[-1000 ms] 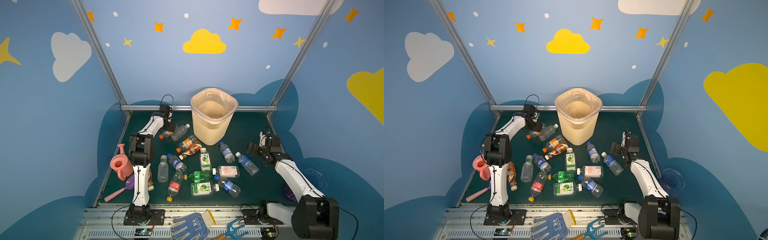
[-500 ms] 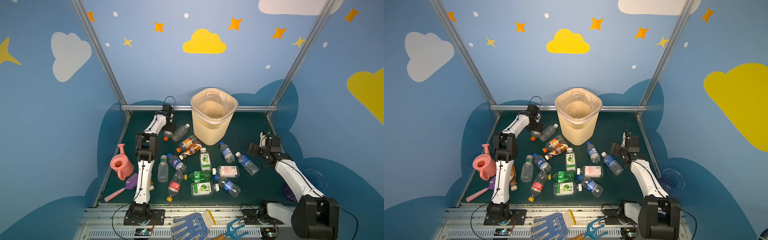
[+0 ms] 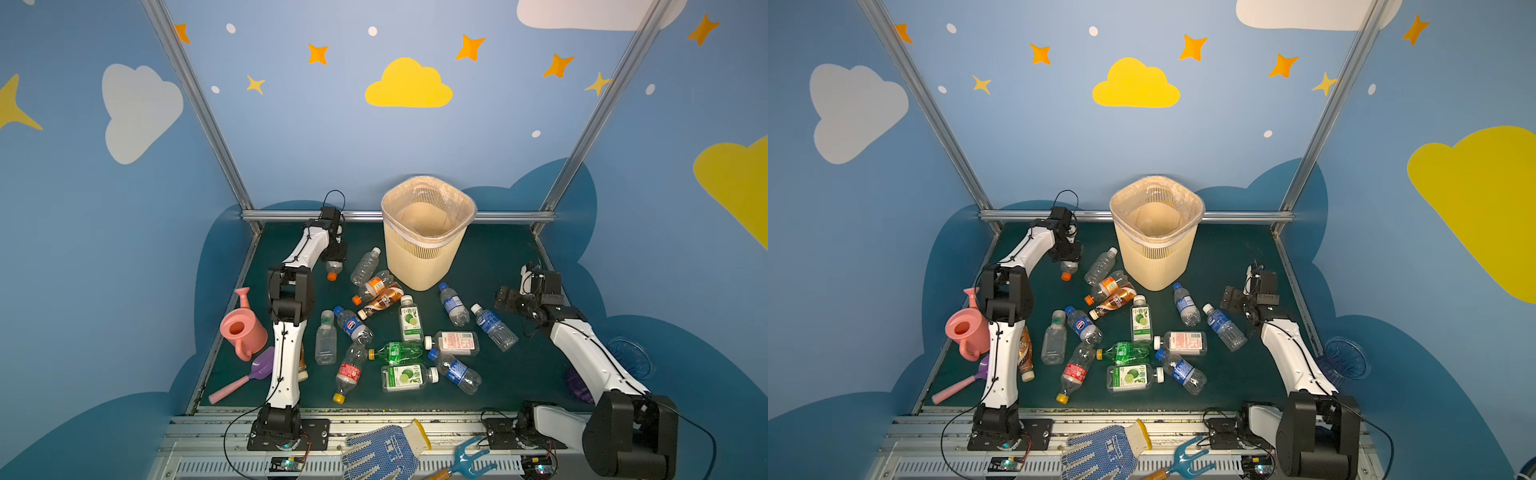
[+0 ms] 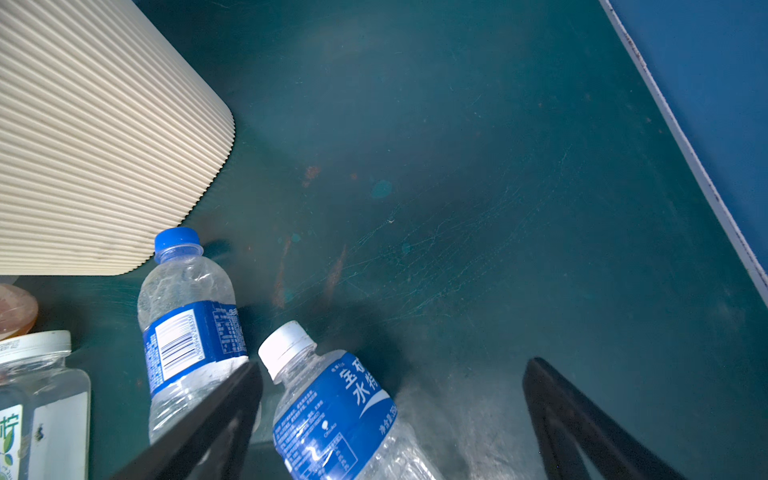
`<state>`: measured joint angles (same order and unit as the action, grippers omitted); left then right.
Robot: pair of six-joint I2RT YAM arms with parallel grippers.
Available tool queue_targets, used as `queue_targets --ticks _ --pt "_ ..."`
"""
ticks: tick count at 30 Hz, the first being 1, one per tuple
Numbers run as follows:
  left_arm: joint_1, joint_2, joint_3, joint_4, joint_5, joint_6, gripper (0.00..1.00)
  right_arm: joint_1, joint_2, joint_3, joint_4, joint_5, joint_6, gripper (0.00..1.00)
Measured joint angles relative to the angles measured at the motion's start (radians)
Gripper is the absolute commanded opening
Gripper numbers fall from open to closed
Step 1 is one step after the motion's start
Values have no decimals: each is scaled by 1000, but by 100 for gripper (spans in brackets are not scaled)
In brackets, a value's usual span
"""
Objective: Throw the plastic bottles in the bin
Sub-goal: 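Lift the bottle with the left gripper over the bin and release it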
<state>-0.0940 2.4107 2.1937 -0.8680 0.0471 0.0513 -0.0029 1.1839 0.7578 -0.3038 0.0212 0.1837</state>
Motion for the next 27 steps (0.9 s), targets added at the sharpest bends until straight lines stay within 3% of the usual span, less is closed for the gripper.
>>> queue_targets --ticks 4,8,13,17,19,21,26,27 --pt "43 -153 -29 42 72 -64 29 0 -3 0 0 0 0 98" --pt "88 -396 -66 151 147 -136 30 -1 -30 0 0 0 0 98" --pt "82 -729 -228 482 215 -263 33 -5 -78 -9 -1 0 1 98" --pt "4 -822 -246 704 230 -352 35 -6 -115 -20 -1 -6 9 98" --pt "-61 -786 -203 748 230 -371 35 -7 -132 -25 -1 -13 15 98" --pt "-147 -671 -64 726 237 -381 38 -7 -145 -27 -2 -24 19 98" --pt "-311 -150 660 387 228 -374 78 -7 -166 -27 -22 -41 18 98" --pt "-329 -82 739 348 233 -386 80 -7 -174 -27 -28 -41 17 98"
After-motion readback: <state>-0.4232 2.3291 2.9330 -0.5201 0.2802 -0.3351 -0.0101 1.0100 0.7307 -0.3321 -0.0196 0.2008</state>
